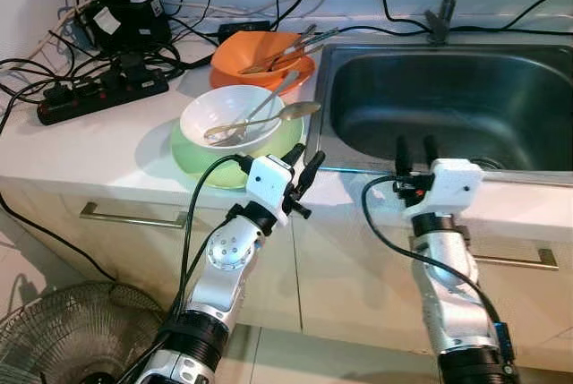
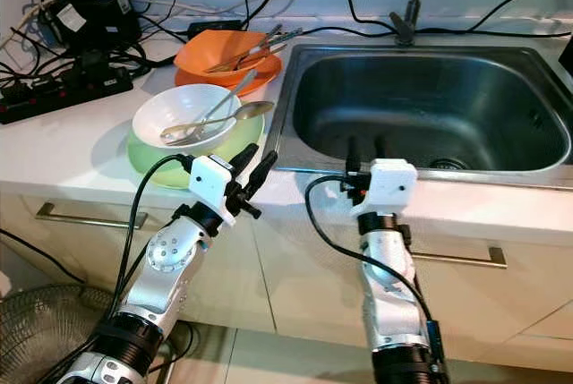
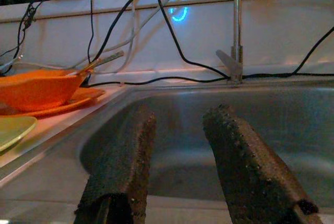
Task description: Kitchen organization
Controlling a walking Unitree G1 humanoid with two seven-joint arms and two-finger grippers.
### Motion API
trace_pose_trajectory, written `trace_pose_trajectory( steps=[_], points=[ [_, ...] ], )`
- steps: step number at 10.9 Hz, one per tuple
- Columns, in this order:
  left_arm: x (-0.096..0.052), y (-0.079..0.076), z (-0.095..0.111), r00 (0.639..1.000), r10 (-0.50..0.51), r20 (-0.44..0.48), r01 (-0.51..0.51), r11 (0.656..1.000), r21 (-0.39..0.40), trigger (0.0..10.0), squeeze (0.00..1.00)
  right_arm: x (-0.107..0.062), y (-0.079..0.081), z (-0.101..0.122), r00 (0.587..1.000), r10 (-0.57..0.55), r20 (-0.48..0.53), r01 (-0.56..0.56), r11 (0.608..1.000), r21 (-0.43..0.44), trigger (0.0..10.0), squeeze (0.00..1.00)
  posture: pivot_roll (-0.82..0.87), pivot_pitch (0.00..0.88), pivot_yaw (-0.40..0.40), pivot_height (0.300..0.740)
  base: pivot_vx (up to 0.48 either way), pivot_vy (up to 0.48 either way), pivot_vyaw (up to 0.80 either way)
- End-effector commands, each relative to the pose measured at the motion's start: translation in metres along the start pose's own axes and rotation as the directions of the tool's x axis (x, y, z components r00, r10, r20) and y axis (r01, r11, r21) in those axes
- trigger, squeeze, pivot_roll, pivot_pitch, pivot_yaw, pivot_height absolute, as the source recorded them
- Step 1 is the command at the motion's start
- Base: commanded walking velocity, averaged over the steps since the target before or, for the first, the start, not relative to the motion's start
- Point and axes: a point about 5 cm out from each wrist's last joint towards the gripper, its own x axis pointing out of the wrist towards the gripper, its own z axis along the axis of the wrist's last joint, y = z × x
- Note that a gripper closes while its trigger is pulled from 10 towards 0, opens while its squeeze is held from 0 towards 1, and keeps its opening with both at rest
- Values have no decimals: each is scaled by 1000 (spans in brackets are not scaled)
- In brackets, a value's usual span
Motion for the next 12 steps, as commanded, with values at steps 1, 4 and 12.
trace_pose_trajectory(
  steps=[1, 4, 12],
  points=[
    [-3, 2, -1, 1000, 14, 0, -14, 1000, 8, 10000, 0, -4, 5, -6, 1000, 9, -30, -9, 1000, 0, 10000, 0, 3, 39, 125, 740, 0, 0, 0],
    [-4, 1, -1, 1000, 15, 2, -15, 1000, 9, 10000, 0, -4, 9, -7, 999, 15, -32, -15, 1000, 7, 10000, 0, -1, 29, 123, 740, 0, 0, 0],
    [0, 15, 15, 983, 156, 97, -161, 986, 42, 10000, 0, 1, 1, 1, 998, -68, 8, 68, 997, -31, 10000, 0, 8, 57, 112, 740, 0, 0, 0]
  ],
)
